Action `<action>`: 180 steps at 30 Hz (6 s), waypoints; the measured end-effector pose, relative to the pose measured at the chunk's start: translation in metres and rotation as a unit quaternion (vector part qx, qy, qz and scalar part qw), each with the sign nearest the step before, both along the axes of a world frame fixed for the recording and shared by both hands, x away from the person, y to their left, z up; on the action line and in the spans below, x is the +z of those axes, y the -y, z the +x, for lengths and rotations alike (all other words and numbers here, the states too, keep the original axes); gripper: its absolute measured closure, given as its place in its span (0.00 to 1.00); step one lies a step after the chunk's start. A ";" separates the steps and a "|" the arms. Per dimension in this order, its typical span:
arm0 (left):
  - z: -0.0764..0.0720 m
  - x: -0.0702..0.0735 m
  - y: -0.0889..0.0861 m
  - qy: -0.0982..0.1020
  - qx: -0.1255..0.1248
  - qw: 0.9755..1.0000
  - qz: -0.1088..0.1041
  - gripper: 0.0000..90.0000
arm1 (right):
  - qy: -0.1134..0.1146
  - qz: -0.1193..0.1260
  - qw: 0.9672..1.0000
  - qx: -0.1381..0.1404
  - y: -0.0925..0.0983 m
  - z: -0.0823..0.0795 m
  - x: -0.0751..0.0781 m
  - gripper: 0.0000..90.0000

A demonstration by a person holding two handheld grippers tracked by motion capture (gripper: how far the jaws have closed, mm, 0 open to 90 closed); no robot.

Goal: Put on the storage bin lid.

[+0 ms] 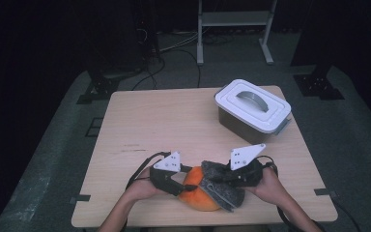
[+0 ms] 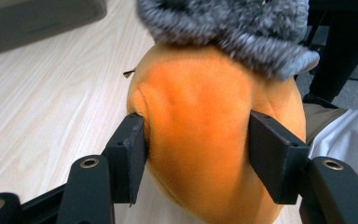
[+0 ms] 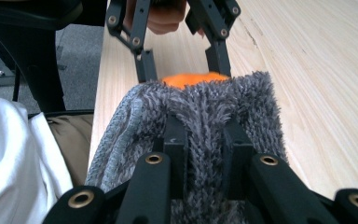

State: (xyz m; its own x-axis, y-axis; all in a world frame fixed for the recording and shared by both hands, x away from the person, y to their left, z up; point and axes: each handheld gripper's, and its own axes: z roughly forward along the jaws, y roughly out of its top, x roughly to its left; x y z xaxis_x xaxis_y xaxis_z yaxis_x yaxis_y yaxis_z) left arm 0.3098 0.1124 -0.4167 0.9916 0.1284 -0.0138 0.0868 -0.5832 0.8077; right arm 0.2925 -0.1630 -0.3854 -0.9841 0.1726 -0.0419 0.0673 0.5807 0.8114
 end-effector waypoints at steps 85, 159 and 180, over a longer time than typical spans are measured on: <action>0.004 0.002 -0.011 -0.030 -0.017 0.999 0.003 0.19 | -0.074 0.038 0.996 -0.013 0.003 0.011 -0.035 0.83; 0.001 0.009 -0.009 0.095 0.070 0.991 -0.057 0.53 | -0.056 0.046 0.996 -0.043 0.030 0.024 -0.034 0.84; 0.011 -0.009 -0.037 0.033 -0.005 0.998 -0.057 0.44 | -0.043 0.073 0.996 -0.029 0.008 0.026 -0.036 0.83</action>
State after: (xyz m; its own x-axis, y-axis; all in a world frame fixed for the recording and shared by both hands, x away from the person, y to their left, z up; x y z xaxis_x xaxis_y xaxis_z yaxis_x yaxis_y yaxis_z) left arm 0.3206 0.1489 -0.4252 0.9922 0.1191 0.0379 0.0253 -0.4879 0.8725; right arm 0.3187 -0.1713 -0.4214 -0.9710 0.2280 0.0716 0.1703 0.4499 0.8767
